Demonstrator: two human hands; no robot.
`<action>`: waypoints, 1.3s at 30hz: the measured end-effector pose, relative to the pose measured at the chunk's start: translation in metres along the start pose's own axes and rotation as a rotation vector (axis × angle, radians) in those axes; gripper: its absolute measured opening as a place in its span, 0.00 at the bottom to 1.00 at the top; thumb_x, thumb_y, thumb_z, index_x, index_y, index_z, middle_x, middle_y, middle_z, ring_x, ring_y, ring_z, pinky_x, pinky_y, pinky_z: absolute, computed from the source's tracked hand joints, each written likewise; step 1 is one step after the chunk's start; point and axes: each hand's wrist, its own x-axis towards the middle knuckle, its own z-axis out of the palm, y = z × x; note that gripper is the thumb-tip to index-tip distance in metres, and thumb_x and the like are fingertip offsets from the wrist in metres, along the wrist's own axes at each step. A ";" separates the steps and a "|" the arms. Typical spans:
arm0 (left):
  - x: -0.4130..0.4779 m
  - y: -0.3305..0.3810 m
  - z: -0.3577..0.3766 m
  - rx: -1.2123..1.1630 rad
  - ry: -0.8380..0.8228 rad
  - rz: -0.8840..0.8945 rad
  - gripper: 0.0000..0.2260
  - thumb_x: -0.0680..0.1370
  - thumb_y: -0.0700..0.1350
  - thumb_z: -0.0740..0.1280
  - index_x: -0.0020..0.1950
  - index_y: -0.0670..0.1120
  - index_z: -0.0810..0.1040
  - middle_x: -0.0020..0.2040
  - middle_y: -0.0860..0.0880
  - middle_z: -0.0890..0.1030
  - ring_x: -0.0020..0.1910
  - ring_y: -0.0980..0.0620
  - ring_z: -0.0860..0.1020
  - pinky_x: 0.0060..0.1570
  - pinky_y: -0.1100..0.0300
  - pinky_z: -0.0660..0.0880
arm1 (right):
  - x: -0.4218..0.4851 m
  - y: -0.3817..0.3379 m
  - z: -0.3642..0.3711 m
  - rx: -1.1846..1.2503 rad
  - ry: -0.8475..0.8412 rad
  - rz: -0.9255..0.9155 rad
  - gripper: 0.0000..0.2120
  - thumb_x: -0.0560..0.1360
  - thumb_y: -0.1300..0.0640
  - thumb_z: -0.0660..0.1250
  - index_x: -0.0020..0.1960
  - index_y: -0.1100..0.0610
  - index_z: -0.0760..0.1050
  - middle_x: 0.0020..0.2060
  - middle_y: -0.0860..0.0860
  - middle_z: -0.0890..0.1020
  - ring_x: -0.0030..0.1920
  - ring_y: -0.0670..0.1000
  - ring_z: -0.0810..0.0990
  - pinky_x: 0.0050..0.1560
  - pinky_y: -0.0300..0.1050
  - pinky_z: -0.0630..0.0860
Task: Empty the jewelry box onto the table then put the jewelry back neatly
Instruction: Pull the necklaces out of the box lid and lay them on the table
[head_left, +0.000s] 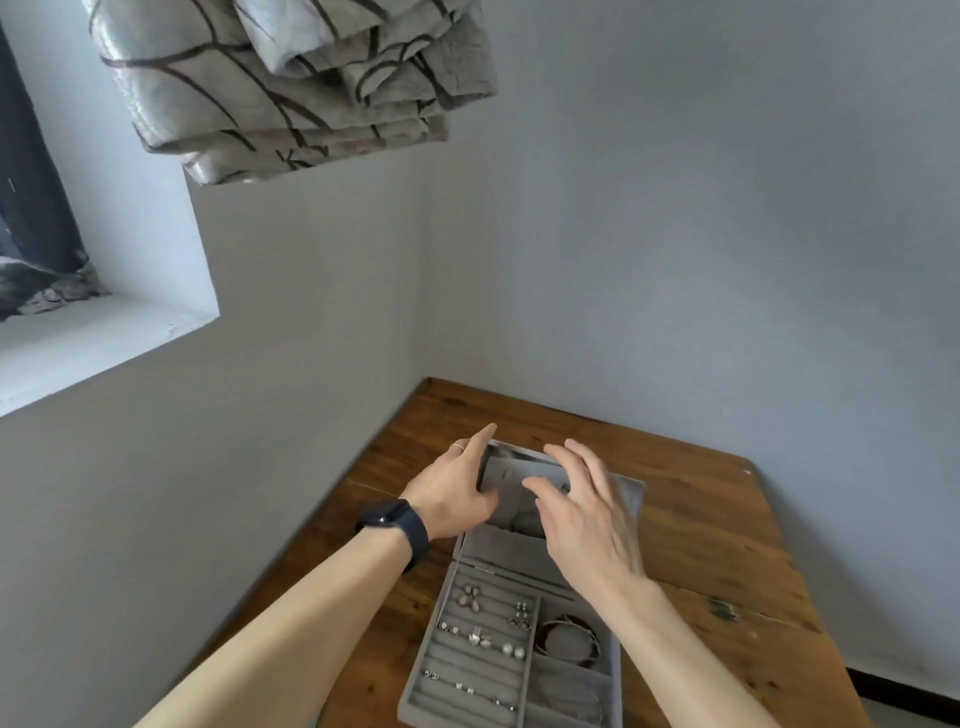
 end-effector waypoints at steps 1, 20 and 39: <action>0.004 0.000 0.001 -0.005 -0.023 -0.005 0.37 0.76 0.50 0.66 0.81 0.58 0.49 0.75 0.46 0.66 0.64 0.46 0.75 0.53 0.55 0.80 | 0.005 0.002 0.002 -0.020 -0.027 -0.028 0.16 0.72 0.64 0.74 0.57 0.52 0.81 0.70 0.55 0.73 0.75 0.59 0.64 0.61 0.58 0.77; 0.014 -0.006 0.000 -0.079 0.049 -0.004 0.28 0.76 0.45 0.71 0.72 0.56 0.64 0.67 0.46 0.72 0.59 0.45 0.76 0.58 0.51 0.78 | 0.033 0.020 -0.007 -0.182 -0.019 -0.266 0.10 0.71 0.67 0.71 0.50 0.59 0.77 0.58 0.54 0.79 0.52 0.57 0.78 0.44 0.50 0.76; 0.010 -0.005 -0.003 -0.088 0.049 -0.002 0.28 0.76 0.44 0.71 0.72 0.56 0.63 0.66 0.45 0.72 0.58 0.44 0.77 0.57 0.48 0.79 | 0.034 0.013 -0.004 -0.074 -0.060 -0.232 0.03 0.75 0.58 0.71 0.45 0.53 0.77 0.64 0.53 0.75 0.58 0.57 0.72 0.49 0.53 0.77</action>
